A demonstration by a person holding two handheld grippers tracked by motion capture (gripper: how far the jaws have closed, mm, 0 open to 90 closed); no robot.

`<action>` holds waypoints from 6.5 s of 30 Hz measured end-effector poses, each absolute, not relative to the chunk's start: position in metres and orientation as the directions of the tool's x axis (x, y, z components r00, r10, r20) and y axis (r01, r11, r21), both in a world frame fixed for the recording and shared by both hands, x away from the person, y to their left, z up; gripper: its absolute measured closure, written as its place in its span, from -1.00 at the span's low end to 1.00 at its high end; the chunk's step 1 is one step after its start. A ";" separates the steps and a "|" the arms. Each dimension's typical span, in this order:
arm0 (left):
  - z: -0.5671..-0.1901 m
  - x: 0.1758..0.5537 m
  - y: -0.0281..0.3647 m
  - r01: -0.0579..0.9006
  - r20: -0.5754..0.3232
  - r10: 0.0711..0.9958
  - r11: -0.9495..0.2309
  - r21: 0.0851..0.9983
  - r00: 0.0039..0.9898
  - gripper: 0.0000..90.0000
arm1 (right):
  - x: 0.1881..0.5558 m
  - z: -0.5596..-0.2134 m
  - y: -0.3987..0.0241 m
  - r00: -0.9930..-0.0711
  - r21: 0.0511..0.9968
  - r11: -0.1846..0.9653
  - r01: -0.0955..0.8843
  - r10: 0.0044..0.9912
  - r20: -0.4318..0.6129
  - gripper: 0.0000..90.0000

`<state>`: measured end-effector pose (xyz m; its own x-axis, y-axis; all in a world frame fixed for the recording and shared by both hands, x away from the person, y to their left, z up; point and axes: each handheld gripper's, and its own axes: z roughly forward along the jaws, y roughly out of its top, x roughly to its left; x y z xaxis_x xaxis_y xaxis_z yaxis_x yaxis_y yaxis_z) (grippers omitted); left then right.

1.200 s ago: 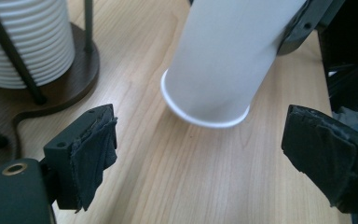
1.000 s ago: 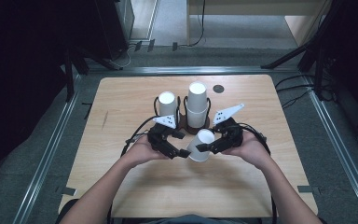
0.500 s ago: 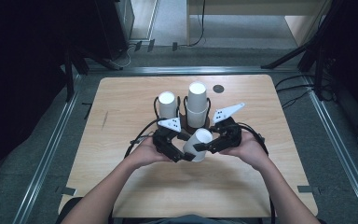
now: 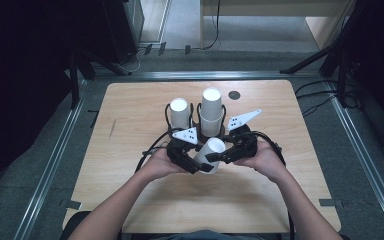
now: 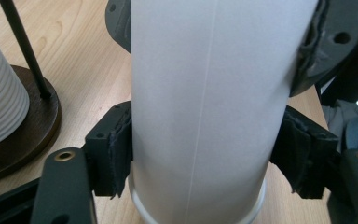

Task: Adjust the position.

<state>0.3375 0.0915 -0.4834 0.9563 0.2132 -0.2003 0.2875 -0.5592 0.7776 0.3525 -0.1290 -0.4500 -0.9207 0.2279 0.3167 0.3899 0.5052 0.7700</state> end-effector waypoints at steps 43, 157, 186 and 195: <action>-0.469 0.365 0.095 0.205 -0.109 0.174 -0.805 0.557 0.979 -0.31 | 0.349 -0.471 -0.131 -0.951 0.714 0.633 0.299 0.257 0.170 -0.41; -0.470 0.364 0.098 0.215 -0.136 0.167 -0.809 0.547 0.977 -0.46 | 0.345 -0.465 -0.132 -0.967 0.750 0.616 0.241 0.217 0.133 -0.47; -0.473 0.359 0.092 0.242 -0.193 0.159 -0.787 0.567 0.968 -0.78 | 0.342 -0.466 -0.124 -0.978 0.711 0.672 0.205 0.172 0.120 -0.27; -0.466 0.360 0.104 0.292 -0.209 0.204 -0.683 0.670 0.956 -0.82 | 0.344 -0.460 -0.132 -0.974 0.749 0.626 0.218 0.188 0.127 -0.27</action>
